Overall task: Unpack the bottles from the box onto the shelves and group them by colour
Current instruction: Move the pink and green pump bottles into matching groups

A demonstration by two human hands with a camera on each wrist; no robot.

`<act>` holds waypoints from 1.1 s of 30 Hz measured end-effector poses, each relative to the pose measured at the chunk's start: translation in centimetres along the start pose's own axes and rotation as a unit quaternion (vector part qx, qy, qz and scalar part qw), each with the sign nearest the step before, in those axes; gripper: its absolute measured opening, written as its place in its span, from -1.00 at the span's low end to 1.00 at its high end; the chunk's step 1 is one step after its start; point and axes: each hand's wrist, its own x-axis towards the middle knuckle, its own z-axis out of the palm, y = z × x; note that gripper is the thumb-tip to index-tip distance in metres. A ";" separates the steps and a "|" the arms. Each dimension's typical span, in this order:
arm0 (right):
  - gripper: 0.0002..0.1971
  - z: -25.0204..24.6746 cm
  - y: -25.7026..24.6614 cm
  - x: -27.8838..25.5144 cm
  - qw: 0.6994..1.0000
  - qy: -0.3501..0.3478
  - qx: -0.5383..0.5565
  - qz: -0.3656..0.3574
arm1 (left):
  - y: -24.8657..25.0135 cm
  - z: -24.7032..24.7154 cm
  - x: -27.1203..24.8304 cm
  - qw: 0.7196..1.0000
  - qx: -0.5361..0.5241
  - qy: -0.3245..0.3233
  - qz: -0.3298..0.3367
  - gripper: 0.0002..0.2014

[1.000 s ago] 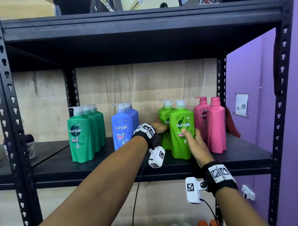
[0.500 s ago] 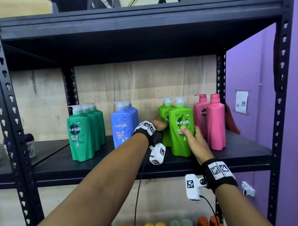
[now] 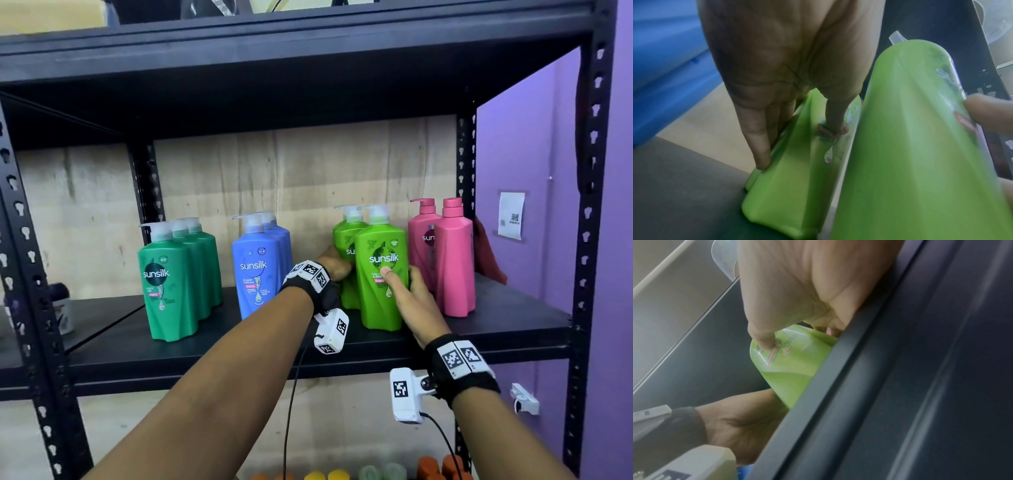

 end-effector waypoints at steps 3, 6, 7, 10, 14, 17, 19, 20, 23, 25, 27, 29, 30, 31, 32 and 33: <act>-0.50 0.0 0.1 0.0 1.000 0.003 -0.002 0.000 | 0.1 0.1 -0.3 1.000 -0.017 0.010 -0.008 -0.76; -0.45 0.0 0.2 0.1 1.000 0.003 0.002 0.000 | 0.3 -0.1 -0.8 1.000 -0.020 0.003 -0.020 -0.84; -0.45 0.1 0.2 0.2 1.000 0.002 0.004 -0.002 | 0.4 -0.2 -1.1 0.999 -0.025 0.000 -0.022 -0.88; -0.45 0.0 0.4 0.3 1.000 -0.002 0.010 -0.006 | 0.6 -0.6 -2.2 0.999 -0.028 -0.027 -0.022 -0.83; -0.46 0.0 0.5 0.6 0.998 -0.048 0.035 0.020 | 0.5 -0.3 -3.8 0.989 -0.119 -0.017 -0.084 -0.56; -0.50 -0.1 0.6 1.0 0.995 -0.076 0.059 0.031 | -0.2 0.7 -4.9 0.975 -0.174 0.009 -0.141 -0.41; -0.47 -0.1 0.7 1.2 0.994 -0.089 0.056 0.028 | -0.8 1.3 -5.4 0.967 -0.202 0.004 -0.154 -0.37; -0.45 -0.1 0.7 1.3 0.994 -0.094 0.055 0.028 | -1.1 1.7 -5.6 0.962 -0.226 -0.001 -0.156 -0.36; -0.34 0.2 0.7 1.5 0.993 -0.106 0.037 0.029 | -1.7 3.0 -6.0 0.946 -0.289 0.008 -0.143 -0.35; -0.29 0.5 0.6 1.5 0.993 -0.113 0.004 0.031 | -2.2 3.9 -6.0 0.942 -0.314 0.025 -0.116 -0.35; -0.26 0.7 0.6 1.5 0.993 -0.107 -0.029 0.034 | -2.8 4.7 -6.0 0.945 -0.311 0.039 -0.091 -0.31; -0.26 0.7 0.7 1.6 0.995 -0.083 -0.040 0.040 | -3.4 5.1 -6.2 0.953 -0.295 0.048 -0.056 -0.26; -0.28 0.7 0.8 1.5 0.996 -0.069 -0.035 0.040 | -3.6 5.3 -6.4 0.956 -0.285 0.056 -0.043 -0.21; -0.31 0.6 0.8 1.5 0.997 -0.059 -0.029 0.039 | -3.7 5.3 -6.6 0.959 -0.274 0.064 -0.035 -0.15; -0.33 0.6 0.9 1.5 0.997 -0.055 -0.028 0.037 | -3.8 5.3 -6.8 0.962 -0.263 0.072 -0.029 -0.12; -0.34 0.6 1.0 1.5 0.997 -0.057 -0.034 0.035 | -4.0 5.4 -6.9 0.965 -0.250 0.077 -0.023 -0.12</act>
